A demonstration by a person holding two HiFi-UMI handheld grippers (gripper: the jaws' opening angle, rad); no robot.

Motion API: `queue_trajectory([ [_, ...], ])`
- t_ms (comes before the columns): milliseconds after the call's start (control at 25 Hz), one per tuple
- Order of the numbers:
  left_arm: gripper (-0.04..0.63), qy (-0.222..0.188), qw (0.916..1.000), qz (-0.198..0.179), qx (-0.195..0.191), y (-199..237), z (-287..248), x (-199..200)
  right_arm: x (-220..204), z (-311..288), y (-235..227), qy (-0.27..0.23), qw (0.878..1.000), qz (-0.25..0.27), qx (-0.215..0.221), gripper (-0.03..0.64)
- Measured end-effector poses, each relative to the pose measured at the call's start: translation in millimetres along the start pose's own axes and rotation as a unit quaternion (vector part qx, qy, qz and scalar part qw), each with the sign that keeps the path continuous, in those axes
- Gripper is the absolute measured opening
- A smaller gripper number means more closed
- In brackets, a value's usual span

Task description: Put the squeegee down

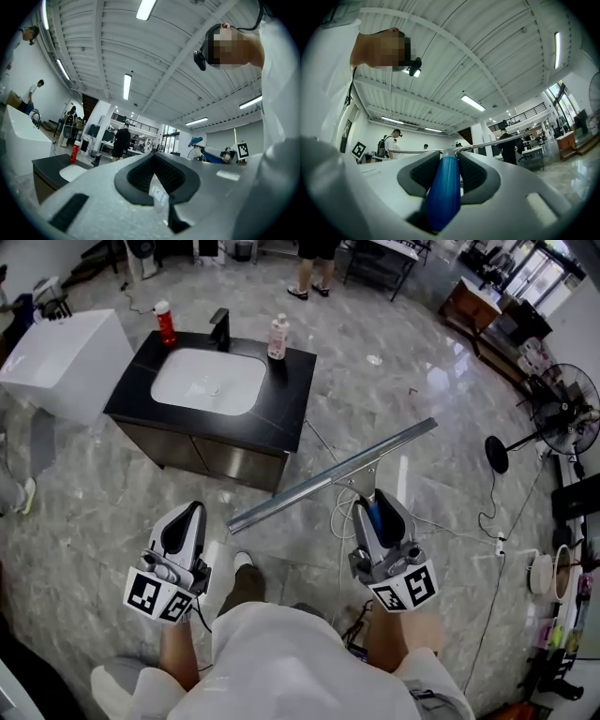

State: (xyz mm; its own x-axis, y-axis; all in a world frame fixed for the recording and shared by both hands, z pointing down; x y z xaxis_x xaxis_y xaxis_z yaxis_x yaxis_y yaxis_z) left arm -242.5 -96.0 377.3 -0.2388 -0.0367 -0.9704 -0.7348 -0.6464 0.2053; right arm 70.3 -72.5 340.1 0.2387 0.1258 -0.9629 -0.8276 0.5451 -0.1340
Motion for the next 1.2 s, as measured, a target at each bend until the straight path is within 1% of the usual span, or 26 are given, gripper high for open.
queue_trajectory([
  [160,0.002,0.004,0.9999,0.011,-0.005,51,-22,4,-17,-53,-4,0.019,1.0,-0.001,-0.004,0.138],
  [320,0.002,0.012,0.9998,0.018,-0.001,78,-41,2,-33,-82,-20,0.035,0.999,0.0,-0.013,0.138],
  [520,0.002,0.018,0.9996,0.011,0.021,89,-61,3,-53,-105,-53,0.045,0.999,-0.014,-0.011,0.138],
  [680,0.002,0.019,0.999,0.013,0.039,87,-74,3,-63,-124,-79,0.051,0.998,-0.028,0.002,0.138],
  [800,0.002,0.023,0.9987,0.009,0.044,85,-91,4,-77,-138,-102,0.063,0.997,-0.038,0.003,0.138],
  [920,0.002,0.023,0.9989,0.008,0.041,84,-107,3,-107,-155,-129,0.086,0.995,-0.046,-0.009,0.138],
  [1040,0.002,0.03,0.9986,0.011,0.042,83,-115,-4,-148,-177,-159,0.127,0.991,-0.039,-0.024,0.138],
  [1200,0.002,0.04,0.9973,0.018,0.058,89,-117,-12,-209,-213,-192,0.182,0.982,-0.034,-0.037,0.138],
])
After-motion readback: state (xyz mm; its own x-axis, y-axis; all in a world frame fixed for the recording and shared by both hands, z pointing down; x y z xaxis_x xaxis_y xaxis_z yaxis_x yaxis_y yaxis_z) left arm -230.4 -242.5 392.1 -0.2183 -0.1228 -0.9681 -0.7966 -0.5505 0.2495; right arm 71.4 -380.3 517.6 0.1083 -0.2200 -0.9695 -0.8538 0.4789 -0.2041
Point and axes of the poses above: the fingertips, and each gripper's own axes: z backward along the fingers, y to its left, x out of its top, the point moved 5 cm from there along z, backward along the fingers, and after that the axes turned 3 degrees about -z, right-handed, at the moved point
